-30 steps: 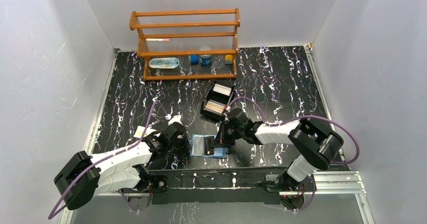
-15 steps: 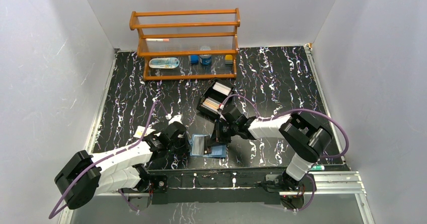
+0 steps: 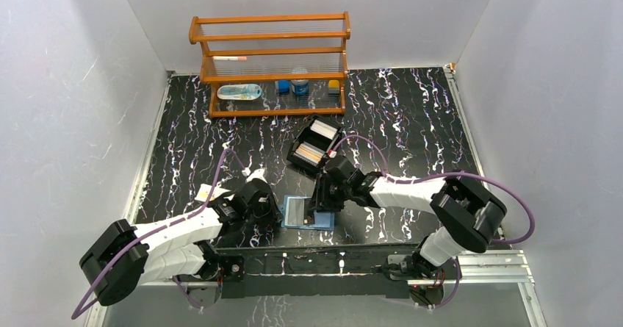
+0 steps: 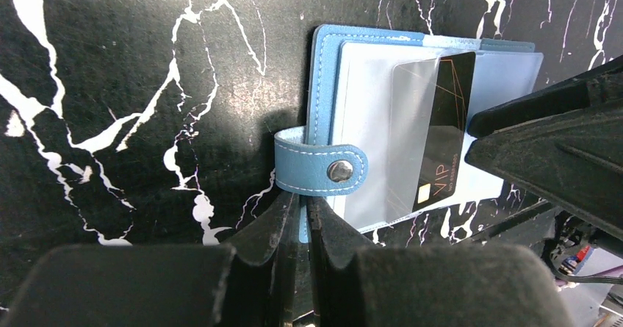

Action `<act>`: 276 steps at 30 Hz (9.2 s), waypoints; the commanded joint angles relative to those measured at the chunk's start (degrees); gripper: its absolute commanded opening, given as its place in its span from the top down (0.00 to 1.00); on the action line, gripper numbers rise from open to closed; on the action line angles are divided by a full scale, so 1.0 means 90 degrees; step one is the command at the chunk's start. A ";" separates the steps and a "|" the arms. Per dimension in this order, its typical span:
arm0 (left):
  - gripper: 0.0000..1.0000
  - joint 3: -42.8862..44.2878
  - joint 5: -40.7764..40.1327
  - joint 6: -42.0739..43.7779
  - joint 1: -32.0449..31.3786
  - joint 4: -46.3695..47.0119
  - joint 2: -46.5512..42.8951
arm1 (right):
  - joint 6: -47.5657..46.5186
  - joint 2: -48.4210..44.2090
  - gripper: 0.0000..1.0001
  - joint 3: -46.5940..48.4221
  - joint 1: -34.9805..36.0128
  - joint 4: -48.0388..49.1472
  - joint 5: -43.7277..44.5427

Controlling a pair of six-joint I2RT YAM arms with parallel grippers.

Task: Put the credit cards into the card holder
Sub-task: Insert the credit card into the card holder, then pick up the credit card from the storage box, then insert the credit card into the card holder.

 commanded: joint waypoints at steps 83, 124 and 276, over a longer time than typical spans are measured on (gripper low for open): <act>0.55 0.2343 -0.1527 0.1496 -0.0008 -0.3761 -0.3507 | -0.7636 0.2715 0.78 0.5388 -0.0886 -0.1854 0.4640; 0.49 0.2475 0.0749 -0.0735 -0.0008 -0.0017 -0.2350 | 0.0091 -0.3305 1.00 -0.0410 -0.0873 0.3813 -0.2087; 1.00 0.0976 0.1320 -0.0085 0.0026 -0.0414 -0.1474 | -0.1535 -0.3769 1.00 0.0496 -0.0894 0.0200 0.1050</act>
